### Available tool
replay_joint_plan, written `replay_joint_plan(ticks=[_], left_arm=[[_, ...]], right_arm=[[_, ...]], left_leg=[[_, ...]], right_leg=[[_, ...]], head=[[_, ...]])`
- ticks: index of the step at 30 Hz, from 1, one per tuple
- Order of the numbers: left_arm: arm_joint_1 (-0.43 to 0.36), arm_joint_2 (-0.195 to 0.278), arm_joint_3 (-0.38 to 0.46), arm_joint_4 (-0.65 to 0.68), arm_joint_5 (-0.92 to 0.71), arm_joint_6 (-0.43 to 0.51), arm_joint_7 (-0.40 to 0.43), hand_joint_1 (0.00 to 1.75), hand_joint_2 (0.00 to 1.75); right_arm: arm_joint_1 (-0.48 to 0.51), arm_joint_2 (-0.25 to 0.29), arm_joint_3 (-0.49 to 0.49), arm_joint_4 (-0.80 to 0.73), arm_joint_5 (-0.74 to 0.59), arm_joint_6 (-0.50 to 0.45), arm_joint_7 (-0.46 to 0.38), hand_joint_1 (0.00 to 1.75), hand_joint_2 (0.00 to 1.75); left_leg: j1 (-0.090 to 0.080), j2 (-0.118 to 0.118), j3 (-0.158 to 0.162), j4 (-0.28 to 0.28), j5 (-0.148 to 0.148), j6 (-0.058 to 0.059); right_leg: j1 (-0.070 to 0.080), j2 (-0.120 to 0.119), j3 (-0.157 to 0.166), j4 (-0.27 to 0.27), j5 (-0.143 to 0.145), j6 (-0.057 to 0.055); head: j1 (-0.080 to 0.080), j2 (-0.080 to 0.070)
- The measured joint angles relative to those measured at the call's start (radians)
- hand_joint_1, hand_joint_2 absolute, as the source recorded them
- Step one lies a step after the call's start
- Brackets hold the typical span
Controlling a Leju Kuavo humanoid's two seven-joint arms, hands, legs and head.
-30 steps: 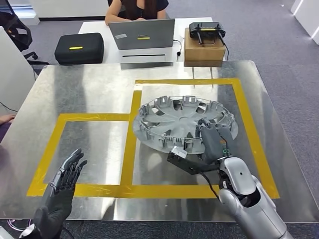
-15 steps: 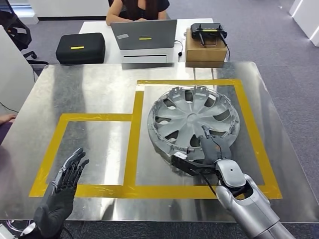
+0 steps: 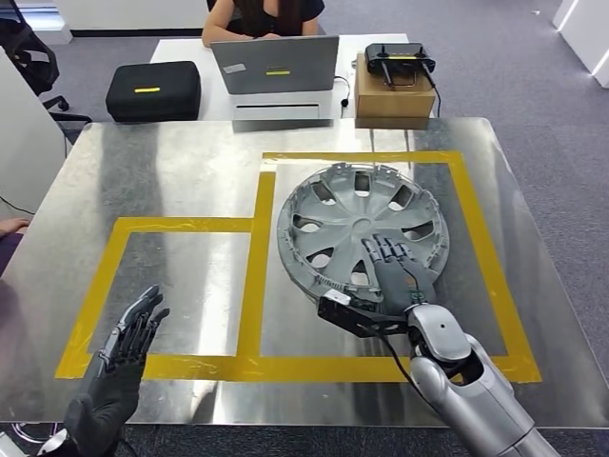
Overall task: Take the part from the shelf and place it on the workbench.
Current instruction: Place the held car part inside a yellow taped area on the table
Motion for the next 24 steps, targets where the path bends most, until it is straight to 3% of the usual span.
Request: replay_joint_plan(ticks=[4,17,20,24], left_arm=[[0.014,-0.019,0.011,-0.007,-0.016,0.007,0.002,0.0,0.0],[0.027,-0.011,0.026,-0.007,-0.016,0.012,-0.027,0.0,0.0],[0.037,-0.011,0.031,-0.007,-0.027,0.021,-0.043,0.0,0.0],[0.061,-0.011,0.034,-0.007,-0.036,0.054,-0.076,0.0,0.0]], right_arm=[[0.024,-0.014,0.0,-0.072,-0.056,-0.013,-0.036,0.0,0.0],[0.073,-0.033,-0.006,-0.233,-0.13,-0.038,-0.077,0.0,0.0],[0.106,-0.032,-0.032,-0.286,-0.234,-0.094,-0.155,0.0,0.0],[0.19,-0.008,-0.1,-0.408,-0.567,-0.16,-0.306,0.0,0.0]], left_leg=[[0.0,0.0,0.0,0.0,0.0,0.0],[0.0,0.0,0.0,0.0,-0.001,0.0],[-0.001,0.0,0.0,0.0,-0.002,0.001],[0.0,0.0,0.0,0.0,-0.004,0.003]], right_leg=[[0.0,0.0,0.0,0.0,0.0,0.001],[0.0,0.0,0.0,-0.001,-0.002,0.002],[0.0,0.0,0.0,-0.001,-0.002,0.002],[0.0,0.0,0.0,0.0,-0.004,0.002]], head=[[0.0,0.0],[0.0,0.0],[0.0,0.0],[0.0,0.0]])
